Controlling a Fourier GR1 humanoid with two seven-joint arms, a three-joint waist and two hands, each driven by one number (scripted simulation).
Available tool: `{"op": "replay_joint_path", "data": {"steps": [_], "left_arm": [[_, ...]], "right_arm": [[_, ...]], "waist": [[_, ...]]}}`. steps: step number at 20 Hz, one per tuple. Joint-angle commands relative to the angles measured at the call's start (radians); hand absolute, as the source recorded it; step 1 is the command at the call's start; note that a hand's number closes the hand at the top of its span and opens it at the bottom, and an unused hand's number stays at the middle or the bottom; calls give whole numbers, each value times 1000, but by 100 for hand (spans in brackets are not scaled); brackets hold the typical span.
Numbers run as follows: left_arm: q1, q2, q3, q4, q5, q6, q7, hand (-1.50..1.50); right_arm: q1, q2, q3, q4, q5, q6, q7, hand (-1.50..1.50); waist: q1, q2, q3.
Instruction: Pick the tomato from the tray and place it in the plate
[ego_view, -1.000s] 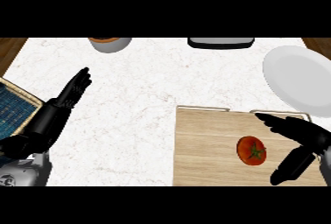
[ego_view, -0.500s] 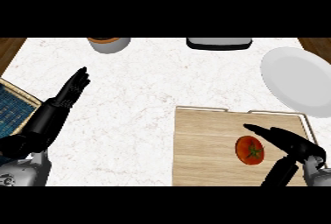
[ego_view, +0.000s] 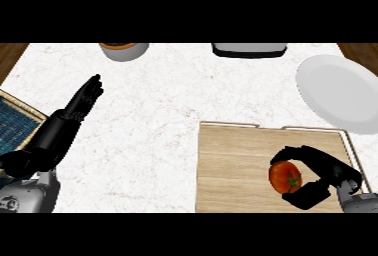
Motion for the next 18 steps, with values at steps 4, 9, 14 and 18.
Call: {"op": "replay_joint_path", "data": {"steps": [4, 9, 14, 18], "left_arm": [[1, -2, 22, 2, -10, -12, -17, 0], [6, -20, -7, -15, 3, -14, 12, 0], [19, 12, 29, -28, 13, -28, 5, 0], [68, -1, 27, -23, -7, -20, -39, 0]], "right_arm": [[26, 55, 15, 22, 110, -56, -114, 150], [40, -64, 288, -102, 596, -250, -261, 150], [126, -101, 383, -140, 880, -530, -314, 150], [238, -127, 384, -336, 975, -626, -255, 150]], "waist": [[6, 13, 19], [13, 5, 20], [-2, 6, 20], [-13, 6, 18]]}}
